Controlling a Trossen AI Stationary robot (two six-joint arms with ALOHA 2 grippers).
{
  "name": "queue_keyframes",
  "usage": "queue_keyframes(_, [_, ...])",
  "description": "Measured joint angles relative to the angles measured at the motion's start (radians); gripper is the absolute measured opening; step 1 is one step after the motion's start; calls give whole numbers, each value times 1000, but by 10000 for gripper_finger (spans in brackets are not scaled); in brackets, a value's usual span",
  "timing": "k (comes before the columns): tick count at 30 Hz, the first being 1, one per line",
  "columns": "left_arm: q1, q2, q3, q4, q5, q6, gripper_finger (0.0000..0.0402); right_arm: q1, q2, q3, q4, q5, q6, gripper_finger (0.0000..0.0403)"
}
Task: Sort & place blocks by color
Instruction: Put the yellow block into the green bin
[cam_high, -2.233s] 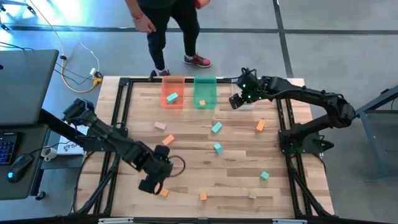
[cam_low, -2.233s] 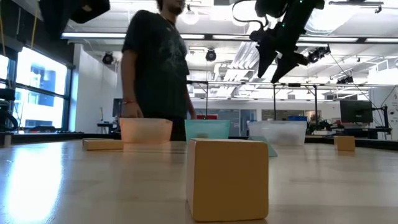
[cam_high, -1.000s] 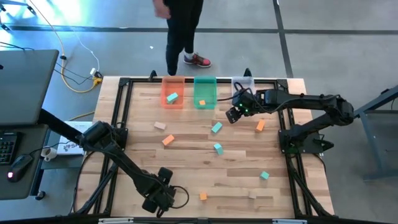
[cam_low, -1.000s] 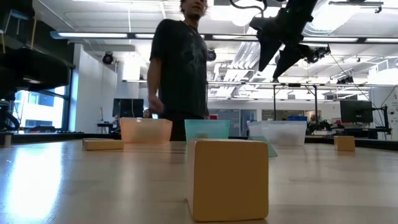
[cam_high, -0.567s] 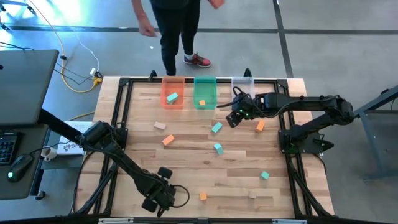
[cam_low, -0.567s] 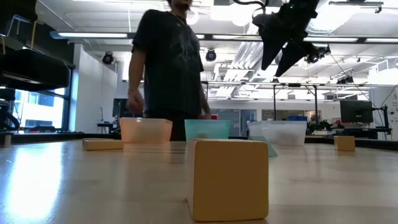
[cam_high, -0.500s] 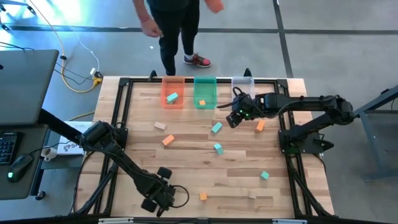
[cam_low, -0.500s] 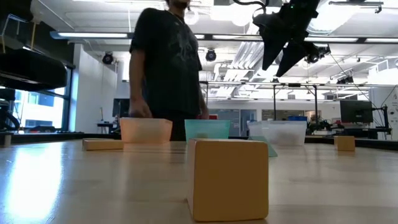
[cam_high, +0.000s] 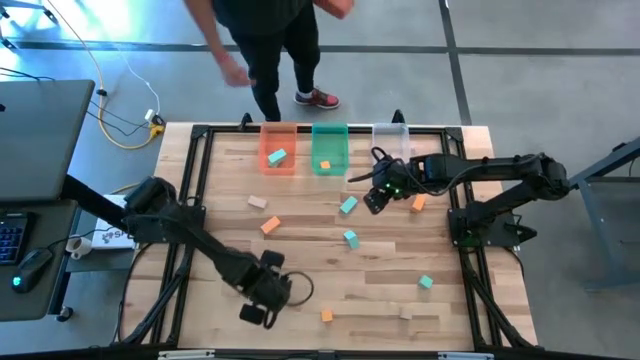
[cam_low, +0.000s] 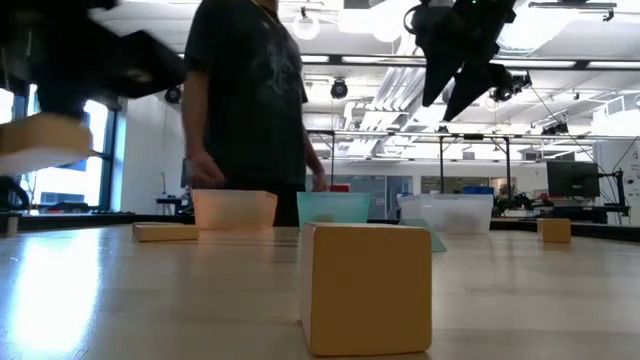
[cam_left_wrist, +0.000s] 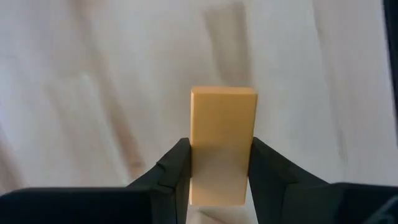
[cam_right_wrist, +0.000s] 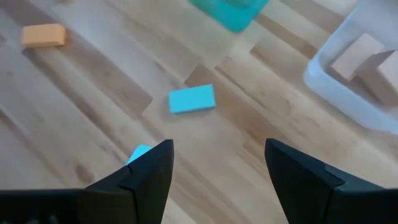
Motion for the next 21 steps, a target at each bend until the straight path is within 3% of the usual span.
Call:
queue_keyframes(8, [148, -110, 0, 14, -14, 99, 97, 3, 0, 0, 117, -102, -130, 239])
queue_keyframes(15, [301, -178, 1, 55, 65, 187, 97, 2, 0, 0, 302, -222, -333, 239])
queue_keyframes(21, [437, -203, 1, 88, 167, 235, 97, 0, 0, 0, 434, -255, -495, 239])
